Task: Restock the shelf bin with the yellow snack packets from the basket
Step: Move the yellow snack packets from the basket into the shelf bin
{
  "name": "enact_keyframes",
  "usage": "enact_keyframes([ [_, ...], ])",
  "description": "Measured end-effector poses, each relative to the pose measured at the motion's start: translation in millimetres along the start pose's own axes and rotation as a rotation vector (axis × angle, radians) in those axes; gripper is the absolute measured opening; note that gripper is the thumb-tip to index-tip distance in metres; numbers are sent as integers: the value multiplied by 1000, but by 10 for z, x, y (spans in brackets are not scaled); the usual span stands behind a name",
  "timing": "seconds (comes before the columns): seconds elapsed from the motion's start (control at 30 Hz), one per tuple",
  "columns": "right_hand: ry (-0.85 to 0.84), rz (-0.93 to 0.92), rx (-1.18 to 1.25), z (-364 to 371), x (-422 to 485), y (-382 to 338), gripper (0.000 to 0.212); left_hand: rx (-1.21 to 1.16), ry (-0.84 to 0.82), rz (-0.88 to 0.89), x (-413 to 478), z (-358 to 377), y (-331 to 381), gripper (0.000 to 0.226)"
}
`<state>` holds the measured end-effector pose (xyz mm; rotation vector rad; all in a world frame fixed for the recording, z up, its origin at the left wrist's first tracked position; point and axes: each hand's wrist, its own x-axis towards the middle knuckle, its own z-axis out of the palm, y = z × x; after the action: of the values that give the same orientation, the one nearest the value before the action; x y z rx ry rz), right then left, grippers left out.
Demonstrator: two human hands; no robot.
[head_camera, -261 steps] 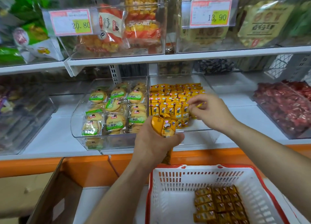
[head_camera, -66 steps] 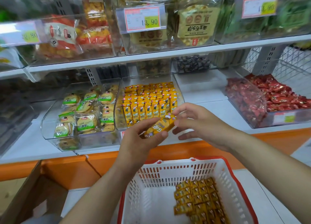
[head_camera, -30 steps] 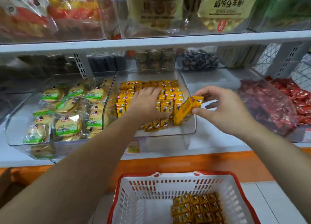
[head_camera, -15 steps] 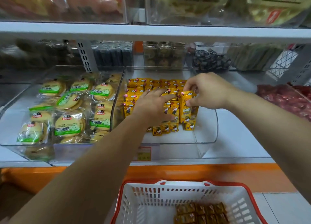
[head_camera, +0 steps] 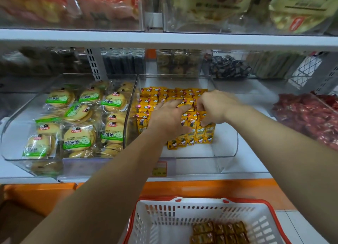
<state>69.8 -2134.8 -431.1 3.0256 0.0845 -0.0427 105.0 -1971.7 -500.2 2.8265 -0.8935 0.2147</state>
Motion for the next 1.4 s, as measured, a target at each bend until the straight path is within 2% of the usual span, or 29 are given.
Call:
enact_keyframes([
  [0.13,33,-17,30,18,-23,32,43,-11,-22,-4,-4,-19,8,82],
  [0.27,181,26,230,-10,-226,81,41,-73,-47,-9,-78,-215,78,80],
  [0.43,341,11,447,-108,-804,112,28,-224,-30,-31,-412,-678,231,60],
  [0.57,372,-19,559,-154,-1409,88,20,-266,-98,36,-942,-897,397,36],
  [0.7,293,-26,702,56,-1946,25,14,-255,-287,114,-1505,-818,622,22],
  [0.8,159,-10,753,483,-2190,-19,15,-248,-449,153,-1774,-499,776,19],
  [0.9,-42,44,771,1083,-2337,-43,18,-219,-601,112,-1948,28,851,25],
  [1.0,-208,181,835,1723,-2450,-21,14,-242,-694,-47,-2131,685,852,34],
  [1.1,-301,311,889,2351,-2545,-32,27,-355,-766,-209,-2395,1373,846,43],
  [1.17,-353,355,930,2732,-2588,-98,43,-460,-806,-315,-2568,1798,874,54],
  [1.27,-377,374,940,3200,-2598,-221,63,-571,-813,-422,-2742,2333,973,70],
  [1.4,-335,367,828,3581,-2536,-317,69,-616,-650,-430,-2796,2844,1107,81],
])
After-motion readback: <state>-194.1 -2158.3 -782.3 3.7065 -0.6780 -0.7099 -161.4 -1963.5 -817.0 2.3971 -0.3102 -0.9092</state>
